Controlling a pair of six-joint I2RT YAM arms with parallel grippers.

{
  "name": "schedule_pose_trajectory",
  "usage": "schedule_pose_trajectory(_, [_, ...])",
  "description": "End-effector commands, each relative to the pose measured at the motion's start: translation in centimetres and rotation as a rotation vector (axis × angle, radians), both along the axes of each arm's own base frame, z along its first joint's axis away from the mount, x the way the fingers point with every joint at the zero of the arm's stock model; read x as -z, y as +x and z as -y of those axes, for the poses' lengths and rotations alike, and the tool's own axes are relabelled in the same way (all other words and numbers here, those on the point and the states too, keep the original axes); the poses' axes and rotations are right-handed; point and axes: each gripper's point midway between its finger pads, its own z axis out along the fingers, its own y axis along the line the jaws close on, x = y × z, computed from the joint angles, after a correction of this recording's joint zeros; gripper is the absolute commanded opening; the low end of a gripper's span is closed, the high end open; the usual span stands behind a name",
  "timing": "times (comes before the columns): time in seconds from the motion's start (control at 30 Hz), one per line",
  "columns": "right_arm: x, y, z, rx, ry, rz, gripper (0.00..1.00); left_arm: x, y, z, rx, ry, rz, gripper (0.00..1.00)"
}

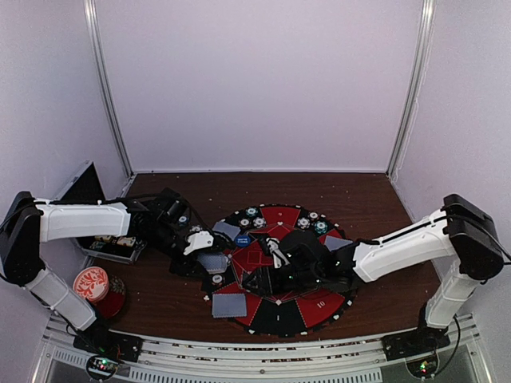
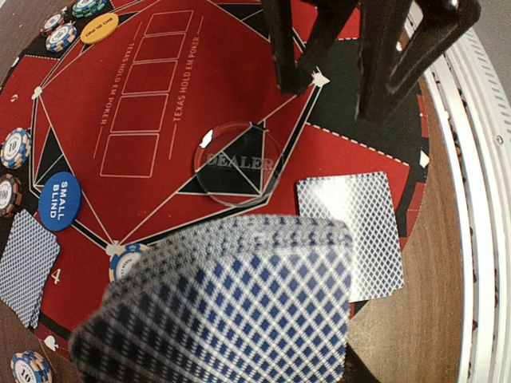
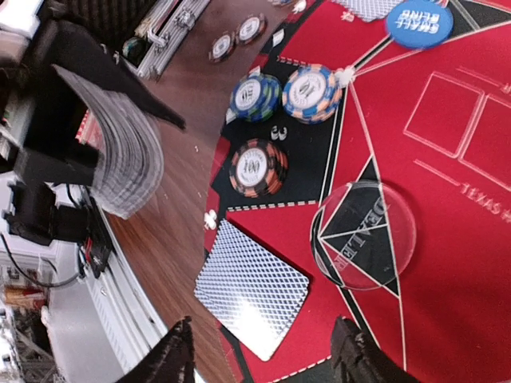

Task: Distribute texas hold em gaming equipment
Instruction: Distribute the poker card in the dealer area, then pick up the poker card from the face-down deck piles.

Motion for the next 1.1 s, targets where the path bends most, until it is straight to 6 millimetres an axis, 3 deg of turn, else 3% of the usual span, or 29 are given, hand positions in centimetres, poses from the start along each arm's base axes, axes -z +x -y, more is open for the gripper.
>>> schedule_pose_trajectory(0.0, [-2.8, 1.6, 2.4, 0.097, -0.026, 0.126, 0.66, -0.6, 0.0, 0.5, 0.019, -0.026, 0.022, 0.39])
schedule_pose_trajectory(0.1, [-4.8, 1.9, 3.0, 0.123, 0.025, 0.178, 0.74, -0.5, 0.0, 0.5, 0.018, -0.024, 0.019, 0.39])
schedule_pose_trajectory(0.23, [-6.8, 2.2, 2.3, 0.118, 0.117, 0.222, 0.81, -0.4, 0.0, 0.4, 0.018, -0.023, 0.018, 0.39])
schedule_pose_trajectory(0.67, [-6.2, 3.5, -4.7, 0.017, 0.162, 0.221, 0.93, -0.5, -0.2, 0.5, 0.027, -0.029, 0.018, 0.39])
schedule_pose_trajectory(0.83, [-6.3, 3.8, -5.9, 0.013, 0.181, 0.216, 0.93, -0.5, -0.2, 0.5, 0.027, -0.03, 0.017, 0.39])
schedule_pose_trajectory(1.07, [-5.0, 5.0, -7.4, 0.04, 0.162, 0.204, 0.93, -0.6, -0.2, 0.5, 0.028, -0.033, 0.019, 0.39])
